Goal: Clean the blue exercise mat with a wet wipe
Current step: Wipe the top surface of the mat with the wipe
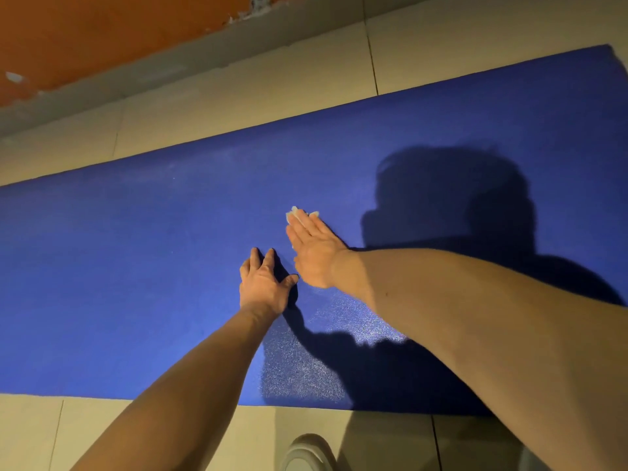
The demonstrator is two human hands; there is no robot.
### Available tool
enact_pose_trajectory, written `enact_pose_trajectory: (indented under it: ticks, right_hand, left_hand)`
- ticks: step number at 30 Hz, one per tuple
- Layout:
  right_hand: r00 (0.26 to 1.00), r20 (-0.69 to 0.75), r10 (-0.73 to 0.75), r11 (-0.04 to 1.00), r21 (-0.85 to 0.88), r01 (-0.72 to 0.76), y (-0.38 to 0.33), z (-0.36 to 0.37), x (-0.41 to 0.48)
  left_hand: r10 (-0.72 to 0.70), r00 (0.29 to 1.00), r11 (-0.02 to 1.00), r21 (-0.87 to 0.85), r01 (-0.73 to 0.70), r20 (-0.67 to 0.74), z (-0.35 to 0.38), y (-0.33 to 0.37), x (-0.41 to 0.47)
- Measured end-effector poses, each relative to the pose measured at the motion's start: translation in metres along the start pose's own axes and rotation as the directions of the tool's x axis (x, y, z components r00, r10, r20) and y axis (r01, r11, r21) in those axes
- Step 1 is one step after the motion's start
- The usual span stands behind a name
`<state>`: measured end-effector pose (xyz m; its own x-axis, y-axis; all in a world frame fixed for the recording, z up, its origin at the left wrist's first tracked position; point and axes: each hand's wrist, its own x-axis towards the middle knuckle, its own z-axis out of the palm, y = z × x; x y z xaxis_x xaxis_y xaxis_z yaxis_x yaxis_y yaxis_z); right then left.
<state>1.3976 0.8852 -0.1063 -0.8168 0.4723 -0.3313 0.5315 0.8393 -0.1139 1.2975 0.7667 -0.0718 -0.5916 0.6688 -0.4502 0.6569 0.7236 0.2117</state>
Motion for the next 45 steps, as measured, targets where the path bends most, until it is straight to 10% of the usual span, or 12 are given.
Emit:
enact_pose_trajectory:
  ticks: [3,11,16,20,28,37,45]
  right_hand:
    - [0.989,-0.076,-0.124,0.992,0.003,0.124,0.032,-0.002,0.006]
    - [0.828,0.012,0.56,0.828,0.034,-0.56,0.074,-0.026,0.023]
    - [0.991,-0.014,0.133,0.991,0.017,-0.133,0.024,-0.017,0.04]
    - [0.986,-0.073,-0.147,0.988,-0.052,0.144,0.066,-0.024,0.047]
    - [0.839,0.017,0.544,0.839,0.004,-0.544,0.113,-0.048,0.061]
    - [0.995,-0.082,-0.063,0.998,0.023,0.065,0.088,-0.041,0.085]
    - [0.826,-0.007,0.564,0.823,0.086,-0.561,0.123,-0.061,0.094]
  left_hand:
    - [0.004,1.0,1.0,0.011,-0.003,-0.011,-0.002,0.002,0.006]
    - [0.015,1.0,1.0,-0.016,-0.015,-0.023,-0.008,0.004,0.02]
    - [-0.009,0.999,1.0,-0.017,0.009,-0.033,-0.009,0.007,0.03]
    - [-0.017,0.999,0.999,-0.043,0.015,-0.042,-0.014,0.019,0.04]
    - [0.02,0.999,0.997,-0.073,-0.023,-0.037,-0.014,0.036,0.057]
    - [-0.019,0.999,0.998,-0.068,0.016,-0.034,-0.019,0.048,0.068]
    - [-0.053,0.996,0.997,-0.06,0.049,-0.065,-0.018,0.055,0.078]
